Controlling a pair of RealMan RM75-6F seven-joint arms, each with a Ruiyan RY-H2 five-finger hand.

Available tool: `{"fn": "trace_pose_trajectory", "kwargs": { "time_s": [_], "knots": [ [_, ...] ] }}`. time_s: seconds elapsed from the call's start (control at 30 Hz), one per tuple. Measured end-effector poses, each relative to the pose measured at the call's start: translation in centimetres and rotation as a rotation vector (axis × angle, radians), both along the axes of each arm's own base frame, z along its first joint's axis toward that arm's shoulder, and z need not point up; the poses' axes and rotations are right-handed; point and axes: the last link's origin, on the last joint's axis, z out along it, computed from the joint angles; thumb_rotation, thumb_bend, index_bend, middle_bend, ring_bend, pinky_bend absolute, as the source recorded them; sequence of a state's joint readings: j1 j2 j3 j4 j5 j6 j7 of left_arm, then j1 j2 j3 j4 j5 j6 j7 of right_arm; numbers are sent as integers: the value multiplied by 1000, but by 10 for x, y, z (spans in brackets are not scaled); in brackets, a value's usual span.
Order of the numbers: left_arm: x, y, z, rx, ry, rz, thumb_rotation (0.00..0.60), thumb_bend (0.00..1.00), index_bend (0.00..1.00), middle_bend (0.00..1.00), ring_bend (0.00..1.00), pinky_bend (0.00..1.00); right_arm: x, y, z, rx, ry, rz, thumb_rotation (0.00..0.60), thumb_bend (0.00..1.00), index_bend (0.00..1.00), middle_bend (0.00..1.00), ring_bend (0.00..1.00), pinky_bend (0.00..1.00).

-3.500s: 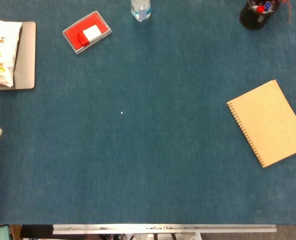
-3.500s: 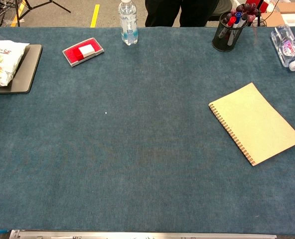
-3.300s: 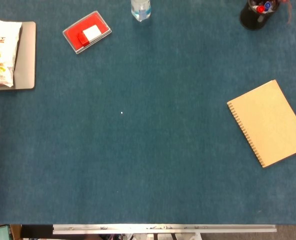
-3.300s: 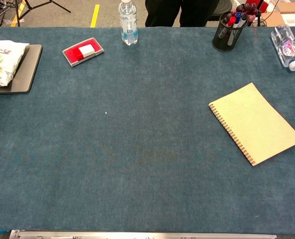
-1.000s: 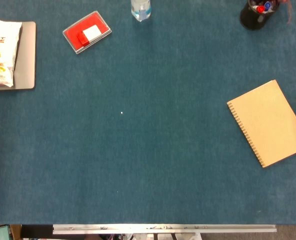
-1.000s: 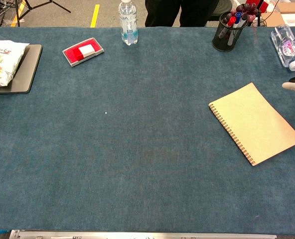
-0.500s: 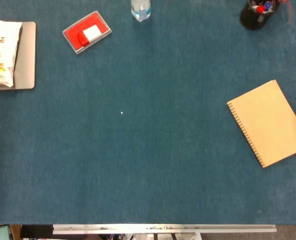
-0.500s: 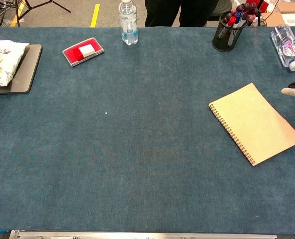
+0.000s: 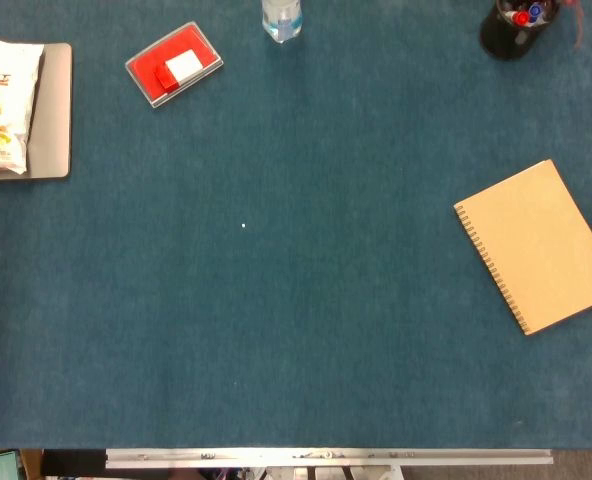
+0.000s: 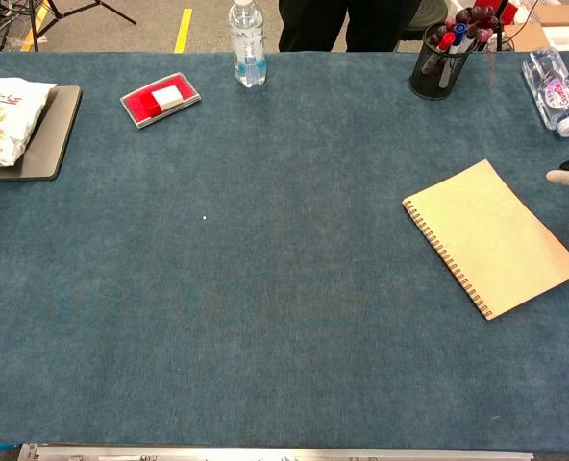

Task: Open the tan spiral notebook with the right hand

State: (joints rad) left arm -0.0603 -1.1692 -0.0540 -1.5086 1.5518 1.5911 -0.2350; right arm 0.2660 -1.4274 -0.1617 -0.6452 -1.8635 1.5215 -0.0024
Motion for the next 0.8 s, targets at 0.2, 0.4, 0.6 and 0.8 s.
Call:
{"fn": "trace_pose_trajectory", "kwargs": {
  "time_s": [0.2, 0.4, 0.6, 0.8],
  "knots": [
    [0, 1, 0, -2, -1, 1, 600, 19, 211, 261, 115, 365, -3, 0, -1, -2, 11, -15, 600, 0, 143, 186, 112, 230],
    [0, 1, -1, -3, 4, 2, 600, 19, 210, 261, 115, 365, -3, -1, -7, 5, 4, -25, 600, 0, 143, 185, 112, 230],
    [0, 1, 0, -2, 2, 1, 600, 18, 210, 261, 115, 365, 0, -1, -15, 26, -11, -14, 600, 0, 143, 185, 112, 230],
    [-1, 1, 0, -1, -2, 1, 600, 19, 210, 261, 115, 365, 1, 0, -21, 43, -17, -14, 600, 0, 143, 185, 112, 230]
  ]
}}
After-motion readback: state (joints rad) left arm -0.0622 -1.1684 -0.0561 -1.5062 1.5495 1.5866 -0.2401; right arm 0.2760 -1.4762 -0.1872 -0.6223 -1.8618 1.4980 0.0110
